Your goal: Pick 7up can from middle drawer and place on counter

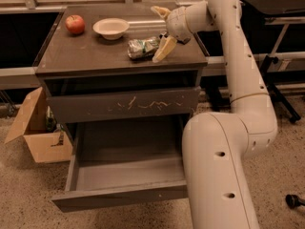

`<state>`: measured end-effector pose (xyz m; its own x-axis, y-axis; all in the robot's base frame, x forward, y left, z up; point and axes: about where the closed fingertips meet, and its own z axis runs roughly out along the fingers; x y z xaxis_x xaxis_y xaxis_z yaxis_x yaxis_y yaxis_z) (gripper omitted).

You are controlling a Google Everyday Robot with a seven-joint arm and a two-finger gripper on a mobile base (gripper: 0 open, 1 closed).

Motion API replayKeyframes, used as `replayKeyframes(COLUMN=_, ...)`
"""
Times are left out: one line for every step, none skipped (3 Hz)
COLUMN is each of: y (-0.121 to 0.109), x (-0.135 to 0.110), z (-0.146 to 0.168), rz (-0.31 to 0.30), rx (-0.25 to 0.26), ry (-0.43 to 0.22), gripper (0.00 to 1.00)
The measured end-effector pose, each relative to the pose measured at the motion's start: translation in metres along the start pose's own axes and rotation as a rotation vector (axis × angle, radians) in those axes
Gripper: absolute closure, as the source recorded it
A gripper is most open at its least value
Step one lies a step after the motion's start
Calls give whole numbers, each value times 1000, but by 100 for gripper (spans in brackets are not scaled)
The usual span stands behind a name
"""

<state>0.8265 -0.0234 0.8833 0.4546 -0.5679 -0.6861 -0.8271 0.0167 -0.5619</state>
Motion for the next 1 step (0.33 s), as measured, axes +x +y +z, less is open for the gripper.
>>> replayKeyframes(y=-5, x=3, z=-8, rz=6, rx=23, ry=5, gripper=0)
